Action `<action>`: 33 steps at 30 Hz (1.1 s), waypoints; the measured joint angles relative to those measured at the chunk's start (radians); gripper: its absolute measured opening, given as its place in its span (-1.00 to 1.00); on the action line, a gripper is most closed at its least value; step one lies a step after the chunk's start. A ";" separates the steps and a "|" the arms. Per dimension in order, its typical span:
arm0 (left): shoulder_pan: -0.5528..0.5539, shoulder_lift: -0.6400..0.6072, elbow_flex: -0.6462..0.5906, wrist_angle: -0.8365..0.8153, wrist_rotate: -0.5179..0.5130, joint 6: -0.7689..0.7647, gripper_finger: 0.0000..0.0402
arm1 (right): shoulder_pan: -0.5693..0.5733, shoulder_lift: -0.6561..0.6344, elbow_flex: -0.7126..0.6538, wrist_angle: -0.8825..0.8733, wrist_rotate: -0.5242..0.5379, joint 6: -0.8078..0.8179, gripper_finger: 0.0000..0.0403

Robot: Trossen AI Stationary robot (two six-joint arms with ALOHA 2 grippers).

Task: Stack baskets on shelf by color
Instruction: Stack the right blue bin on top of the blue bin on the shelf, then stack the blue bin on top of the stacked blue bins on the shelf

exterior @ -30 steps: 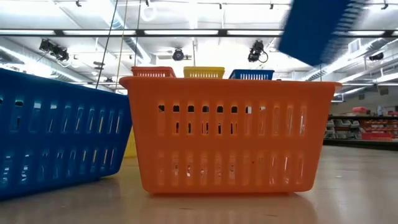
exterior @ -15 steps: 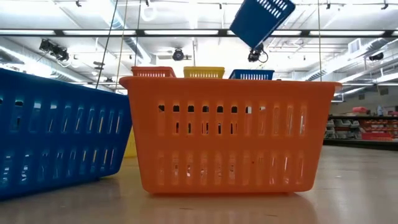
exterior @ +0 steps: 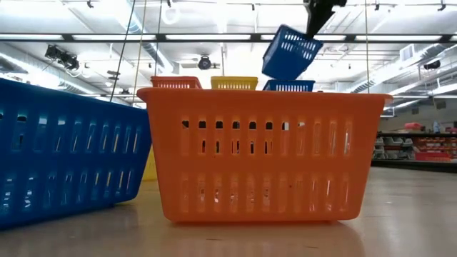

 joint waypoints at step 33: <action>0.013 0.010 -0.002 -0.594 0.171 -0.257 -0.14 | -0.018 0.065 0.119 -0.005 -0.507 0.245 -0.27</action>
